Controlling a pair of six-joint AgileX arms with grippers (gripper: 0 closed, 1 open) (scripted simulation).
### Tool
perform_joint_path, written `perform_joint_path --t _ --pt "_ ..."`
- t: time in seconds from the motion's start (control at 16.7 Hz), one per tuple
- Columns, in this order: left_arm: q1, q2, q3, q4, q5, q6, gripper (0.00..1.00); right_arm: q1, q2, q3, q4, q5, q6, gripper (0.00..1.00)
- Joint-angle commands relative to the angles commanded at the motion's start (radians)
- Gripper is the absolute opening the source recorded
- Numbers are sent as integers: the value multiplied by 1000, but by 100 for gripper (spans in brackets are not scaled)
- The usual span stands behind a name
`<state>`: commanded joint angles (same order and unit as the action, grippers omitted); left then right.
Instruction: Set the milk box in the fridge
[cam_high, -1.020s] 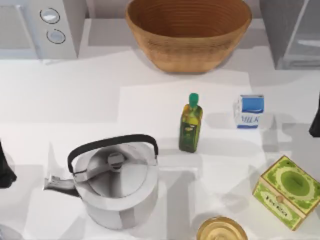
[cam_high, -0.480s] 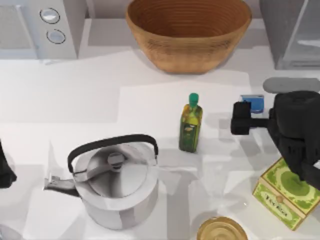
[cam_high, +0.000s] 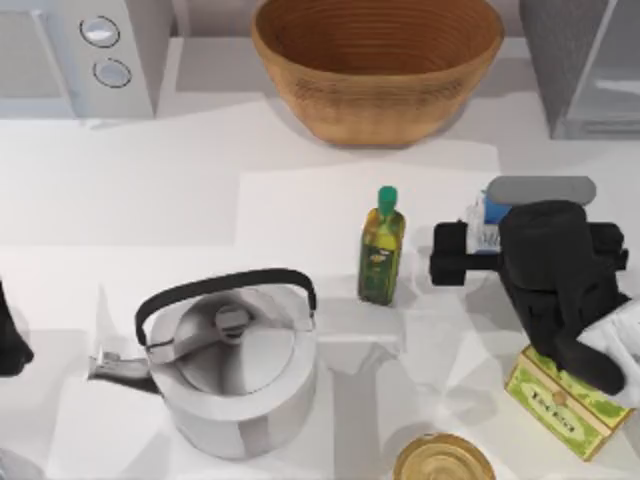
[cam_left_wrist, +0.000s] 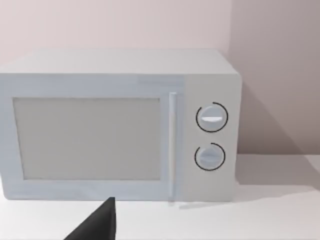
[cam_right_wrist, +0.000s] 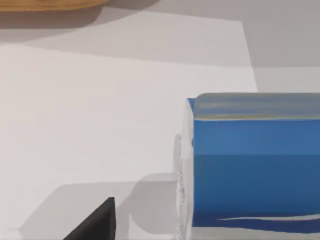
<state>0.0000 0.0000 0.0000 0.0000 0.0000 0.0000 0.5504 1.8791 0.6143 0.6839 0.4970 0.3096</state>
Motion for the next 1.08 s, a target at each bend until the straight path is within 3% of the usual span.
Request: perform_joint_path --t 1.08 --pt "0 0 0 0 0 0 100 -73 191 149 62 -58 -43 100"
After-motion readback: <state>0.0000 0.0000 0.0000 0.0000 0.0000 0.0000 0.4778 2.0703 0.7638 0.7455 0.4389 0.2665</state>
